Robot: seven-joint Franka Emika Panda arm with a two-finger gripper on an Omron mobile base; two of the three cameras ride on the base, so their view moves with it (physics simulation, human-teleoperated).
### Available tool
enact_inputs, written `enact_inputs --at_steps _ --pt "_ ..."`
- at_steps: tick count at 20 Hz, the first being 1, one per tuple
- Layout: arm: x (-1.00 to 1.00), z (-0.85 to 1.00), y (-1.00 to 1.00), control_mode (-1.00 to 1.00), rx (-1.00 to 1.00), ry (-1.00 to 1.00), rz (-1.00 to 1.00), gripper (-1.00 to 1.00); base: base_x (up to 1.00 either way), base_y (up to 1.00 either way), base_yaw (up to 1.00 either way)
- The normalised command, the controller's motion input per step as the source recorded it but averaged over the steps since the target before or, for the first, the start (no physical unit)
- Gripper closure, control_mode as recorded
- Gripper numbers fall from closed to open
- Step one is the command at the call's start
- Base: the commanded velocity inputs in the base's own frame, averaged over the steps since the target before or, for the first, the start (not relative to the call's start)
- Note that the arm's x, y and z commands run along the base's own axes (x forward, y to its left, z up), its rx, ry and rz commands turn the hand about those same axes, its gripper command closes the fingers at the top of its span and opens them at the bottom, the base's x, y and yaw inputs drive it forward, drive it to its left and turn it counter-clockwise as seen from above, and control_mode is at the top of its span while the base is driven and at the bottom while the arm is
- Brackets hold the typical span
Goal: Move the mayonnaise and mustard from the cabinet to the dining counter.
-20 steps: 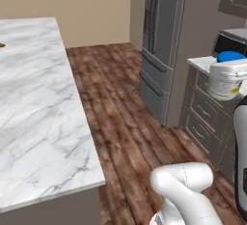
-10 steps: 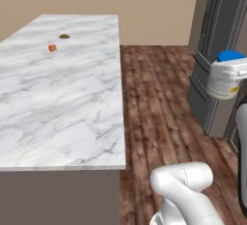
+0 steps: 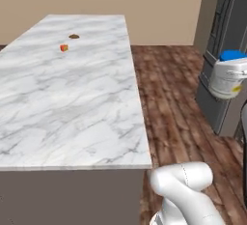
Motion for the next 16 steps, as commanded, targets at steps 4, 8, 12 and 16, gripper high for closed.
enact_inputs --at_steps 4,8,12,16 --pt "0.00 0.00 0.00 1.00 0.00 0.00 0.00 1.00 -0.18 1.00 -0.16" --pt "0.00 0.00 0.00 1.00 0.00 0.00 0.00 1.00 -0.04 1.00 -0.15" --pt "0.00 0.00 0.00 1.00 0.00 0.00 0.00 1.00 0.02 0.98 -0.09" --pt "0.00 0.00 0.00 1.00 0.00 0.00 0.00 1.00 0.01 0.92 -0.07"
